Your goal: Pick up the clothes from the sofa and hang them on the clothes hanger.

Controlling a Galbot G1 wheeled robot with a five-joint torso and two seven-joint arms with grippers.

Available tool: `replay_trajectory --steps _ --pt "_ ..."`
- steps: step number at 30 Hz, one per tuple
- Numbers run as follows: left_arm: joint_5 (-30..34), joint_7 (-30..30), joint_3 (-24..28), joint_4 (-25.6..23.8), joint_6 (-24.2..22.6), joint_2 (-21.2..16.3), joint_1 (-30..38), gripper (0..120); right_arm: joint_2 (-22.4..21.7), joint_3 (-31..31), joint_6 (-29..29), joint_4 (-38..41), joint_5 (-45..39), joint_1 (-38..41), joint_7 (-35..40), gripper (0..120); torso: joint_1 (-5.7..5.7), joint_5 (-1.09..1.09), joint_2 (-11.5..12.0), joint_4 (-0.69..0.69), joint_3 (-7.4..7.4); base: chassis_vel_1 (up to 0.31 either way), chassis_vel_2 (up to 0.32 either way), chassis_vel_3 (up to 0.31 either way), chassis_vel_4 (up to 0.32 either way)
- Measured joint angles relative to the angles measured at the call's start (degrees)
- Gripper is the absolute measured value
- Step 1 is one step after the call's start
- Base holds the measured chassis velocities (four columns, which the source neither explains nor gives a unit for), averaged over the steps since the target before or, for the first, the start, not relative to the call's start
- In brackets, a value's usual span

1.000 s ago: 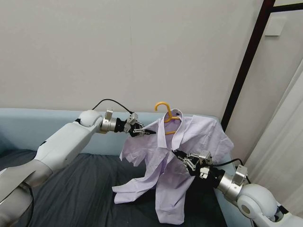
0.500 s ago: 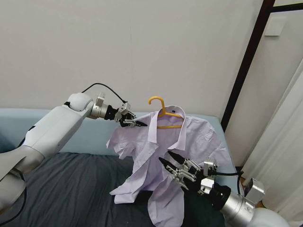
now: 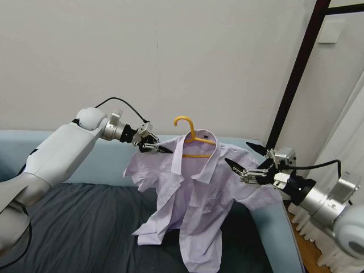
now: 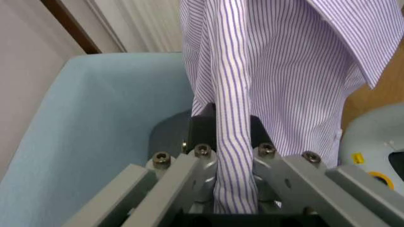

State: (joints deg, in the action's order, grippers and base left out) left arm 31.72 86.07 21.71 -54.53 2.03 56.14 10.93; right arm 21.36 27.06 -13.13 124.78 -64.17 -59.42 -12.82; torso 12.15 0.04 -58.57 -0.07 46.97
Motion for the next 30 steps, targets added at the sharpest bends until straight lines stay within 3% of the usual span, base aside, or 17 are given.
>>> replay_trajectory --steps 6,13,21,29,30 --pt "-0.6 1.3 0.0 0.0 0.9 1.1 -0.6 2 -1.4 -1.7 -4.8 -4.6 -0.5 2.2 -10.0 100 0.0 0.0 0.0 -0.01 0.0 0.0 0.0 0.0 0.0" --pt "-1.2 1.7 0.1 -1.2 1.9 1.2 -0.8 2 -2.1 -2.1 -6.1 -7.4 0.0 3.2 -12.0 100 0.0 0.0 0.0 0.0 0.0 0.0 0.0 0.0 0.0" --pt "-1.2 1.7 1.0 -0.9 2.3 3.9 -0.9 2 -1.6 -3.1 -6.7 -9.1 1.4 3.3 -12.4 99 0.0 0.0 0.0 -0.01 0.0 0.0 0.0 0.0 0.0" --pt "-1.2 1.7 1.6 0.0 3.0 5.7 -0.5 2 -1.2 -2.8 -6.7 -12.1 3.7 3.2 -20.3 75 0.0 0.0 0.0 0.0 0.0 0.0 0.0 0.0 0.0" --pt "-1.2 1.7 1.6 0.1 3.2 5.8 -0.5 2 -1.3 -2.5 -6.4 -12.8 4.9 3.2 -23.3 67 0.0 0.01 0.0 0.0 0.0 0.0 0.0 0.0 0.0"
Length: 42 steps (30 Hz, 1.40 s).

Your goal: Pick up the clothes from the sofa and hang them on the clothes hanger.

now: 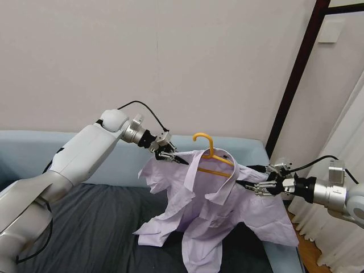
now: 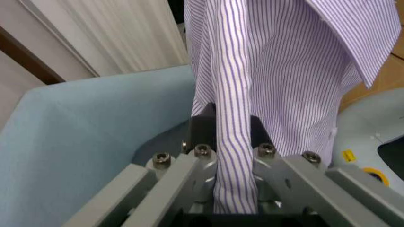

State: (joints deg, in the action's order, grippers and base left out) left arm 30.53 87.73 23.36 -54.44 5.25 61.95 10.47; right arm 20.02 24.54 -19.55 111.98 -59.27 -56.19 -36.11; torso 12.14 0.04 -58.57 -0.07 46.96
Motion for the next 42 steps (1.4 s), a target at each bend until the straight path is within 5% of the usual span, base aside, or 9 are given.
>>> replay_trajectory --steps 2,15,21,42 --pt "0.0 0.0 0.0 0.0 0.0 0.0 0.0 2 0.0 0.0 0.0 -0.1 0.1 0.0 -0.3 67 0.0 0.0 0.0 0.0 0.0 0.0 0.0 0.0 0.0" --pt "-0.2 0.0 0.6 -0.1 1.4 -0.3 0.3 2 0.0 0.5 2.0 -2.8 4.0 1.6 -13.0 13 0.0 0.01 0.0 0.0 0.0 0.0 0.0 0.0 0.0" --pt "-0.7 0.0 0.4 0.4 2.7 0.4 0.4 2 0.0 1.2 2.3 -2.3 3.6 0.7 -13.7 7 0.0 0.01 0.0 -0.01 0.0 0.0 0.0 0.0 0.0" --pt "20.2 -2.0 -3.4 8.5 2.7 -3.3 5.7 84 -2.8 3.4 -0.1 3.1 -21.1 1.2 4.9 7 0.0 0.02 0.0 -0.01 0.0 0.0 0.0 0.0 0.0"
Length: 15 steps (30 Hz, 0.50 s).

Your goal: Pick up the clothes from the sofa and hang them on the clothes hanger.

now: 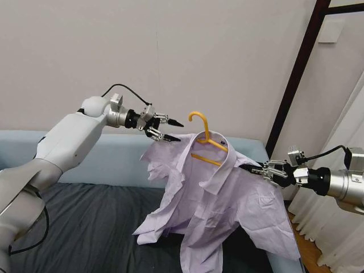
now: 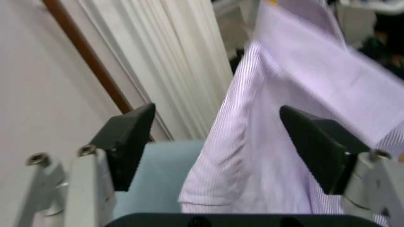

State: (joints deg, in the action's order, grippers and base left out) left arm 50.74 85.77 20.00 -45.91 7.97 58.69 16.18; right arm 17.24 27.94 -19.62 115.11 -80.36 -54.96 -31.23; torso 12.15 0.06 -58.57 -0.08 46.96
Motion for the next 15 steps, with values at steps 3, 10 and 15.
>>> replay_trajectory --steps 3,10,15 --pt "7.6 -5.8 -2.1 -2.0 -1.3 -1.7 -2.1 94 -0.6 0.7 -0.1 2.0 -1.7 0.6 6.9 7 0.0 -0.02 0.0 0.01 -0.01 0.0 0.0 0.0 0.0" --pt "17.1 -26.9 -7.4 -15.5 -1.7 -6.1 -12.2 100 -0.9 0.8 -2.0 7.1 -8.0 5.4 27.0 7 0.0 0.01 0.0 0.02 0.0 0.0 0.0 0.0 0.0" --pt "17.3 -45.2 -10.8 -29.3 -2.4 -8.5 -21.0 100 -0.6 0.5 -3.6 10.5 -14.0 10.0 37.4 7 0.0 -0.01 0.0 0.0 -0.01 0.0 0.0 0.0 0.0"
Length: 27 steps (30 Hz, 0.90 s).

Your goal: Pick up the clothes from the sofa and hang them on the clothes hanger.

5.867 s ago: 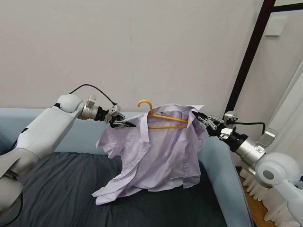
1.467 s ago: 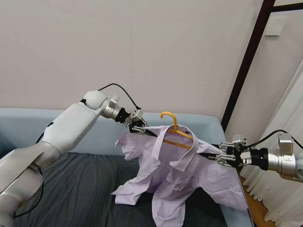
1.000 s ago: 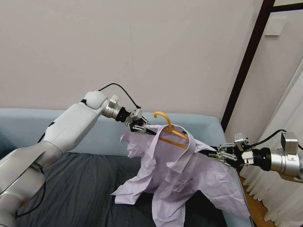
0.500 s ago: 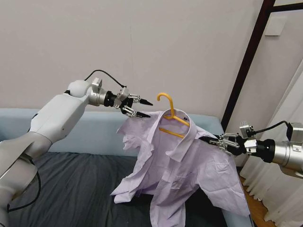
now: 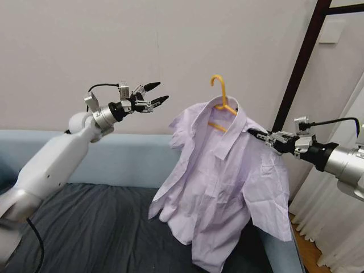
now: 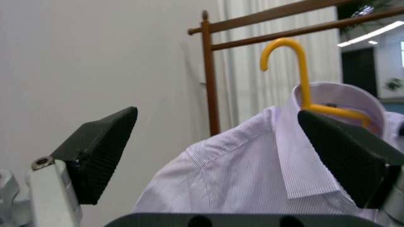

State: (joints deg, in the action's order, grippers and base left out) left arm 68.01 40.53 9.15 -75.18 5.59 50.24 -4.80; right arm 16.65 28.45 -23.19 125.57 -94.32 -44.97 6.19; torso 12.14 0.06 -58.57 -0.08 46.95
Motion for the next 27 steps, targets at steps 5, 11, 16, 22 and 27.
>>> replay_trajectory --steps 5,11,16,22,27 --pt "-3.0 -20.5 -1.7 -13.6 -1.5 -0.1 -9.0 100 0.5 0.1 0.5 3.1 -5.6 3.0 5.4 7 0.0 -0.01 0.0 0.0 0.0 0.0 0.0 0.0 0.0" --pt "-11.2 -32.3 0.5 -22.9 -1.9 1.5 -17.6 100 0.3 -0.6 0.8 4.4 -9.1 6.6 9.9 7 -0.01 -0.01 0.0 -0.01 0.0 0.0 0.0 0.0 0.0" --pt "-15.9 -35.7 2.2 -25.8 -0.9 2.5 -22.6 100 -0.5 -1.2 0.5 4.2 -10.5 7.8 15.4 7 0.0 -0.03 0.0 0.01 0.0 0.0 0.0 0.0 0.0" --pt "-18.5 -41.3 5.0 -26.6 -0.3 5.3 -21.8 100 -1.9 -1.4 -0.1 5.1 -12.2 8.6 18.5 7 -0.01 -0.01 0.0 0.0 0.0 0.0 0.0 0.0 0.0" --pt "-18.7 -43.7 8.0 -26.8 -0.5 8.2 -18.6 100 -2.5 -1.5 0.0 5.8 -12.4 8.7 19.0 7 0.0 -0.02 0.0 -0.01 0.0 0.0 0.0 0.0 0.0"
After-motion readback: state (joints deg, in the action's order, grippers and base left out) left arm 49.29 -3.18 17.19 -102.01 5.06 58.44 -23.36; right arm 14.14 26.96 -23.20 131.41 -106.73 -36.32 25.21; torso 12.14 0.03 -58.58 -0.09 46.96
